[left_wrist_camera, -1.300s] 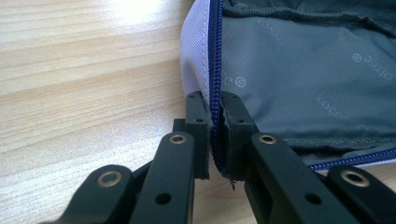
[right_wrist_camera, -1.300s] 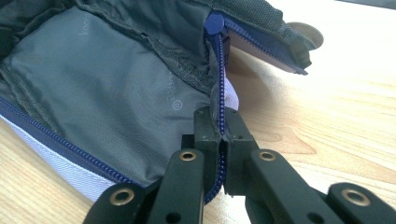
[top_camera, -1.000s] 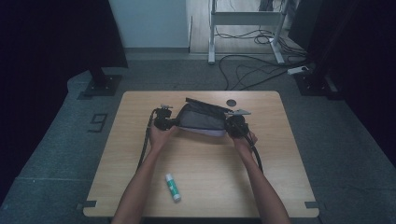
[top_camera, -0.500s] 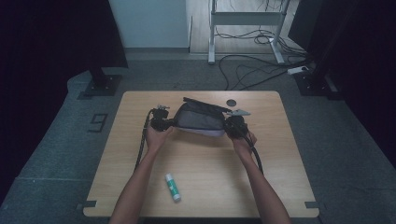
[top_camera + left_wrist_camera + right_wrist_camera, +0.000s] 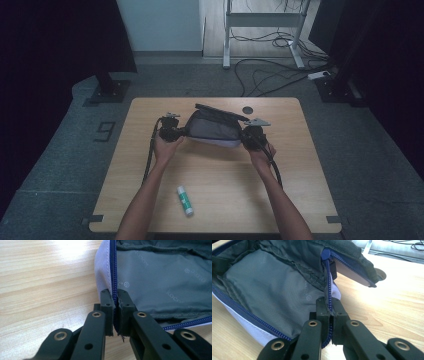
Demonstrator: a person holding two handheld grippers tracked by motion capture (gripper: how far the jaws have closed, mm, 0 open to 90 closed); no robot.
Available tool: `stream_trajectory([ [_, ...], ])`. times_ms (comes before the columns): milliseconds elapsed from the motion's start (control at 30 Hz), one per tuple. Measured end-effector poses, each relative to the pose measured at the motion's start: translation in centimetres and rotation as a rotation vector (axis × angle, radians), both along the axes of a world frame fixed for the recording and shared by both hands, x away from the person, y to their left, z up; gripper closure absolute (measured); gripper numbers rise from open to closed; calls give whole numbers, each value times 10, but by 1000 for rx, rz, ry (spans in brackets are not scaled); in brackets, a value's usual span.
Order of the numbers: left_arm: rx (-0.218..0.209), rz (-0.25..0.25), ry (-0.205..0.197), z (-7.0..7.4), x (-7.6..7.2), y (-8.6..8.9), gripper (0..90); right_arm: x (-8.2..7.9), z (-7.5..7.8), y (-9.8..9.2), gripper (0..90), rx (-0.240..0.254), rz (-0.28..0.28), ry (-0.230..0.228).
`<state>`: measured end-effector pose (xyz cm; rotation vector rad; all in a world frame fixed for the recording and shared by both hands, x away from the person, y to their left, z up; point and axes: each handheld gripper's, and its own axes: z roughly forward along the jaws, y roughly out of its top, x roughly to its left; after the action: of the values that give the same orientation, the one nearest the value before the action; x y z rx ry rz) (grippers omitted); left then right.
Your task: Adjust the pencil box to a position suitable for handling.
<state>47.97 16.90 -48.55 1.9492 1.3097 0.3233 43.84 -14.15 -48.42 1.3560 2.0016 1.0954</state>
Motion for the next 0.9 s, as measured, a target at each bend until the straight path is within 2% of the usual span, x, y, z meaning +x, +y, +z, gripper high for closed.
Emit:
stream_trajectory([
  [200,-6,-1,-1,0,-3,1,861,-5,2,1,862,-3,7,-10],
  [367,-14,-1,12,-5,-3,2,863,-7,3,2,866,-5,10,-10],
  [567,-19,-9,11,-5,-7,4,863,-11,5,2,867,16,15,-16],
  [900,-28,-18,-7,6,-27,10,863,-28,16,2,867,44,36,-49],
])
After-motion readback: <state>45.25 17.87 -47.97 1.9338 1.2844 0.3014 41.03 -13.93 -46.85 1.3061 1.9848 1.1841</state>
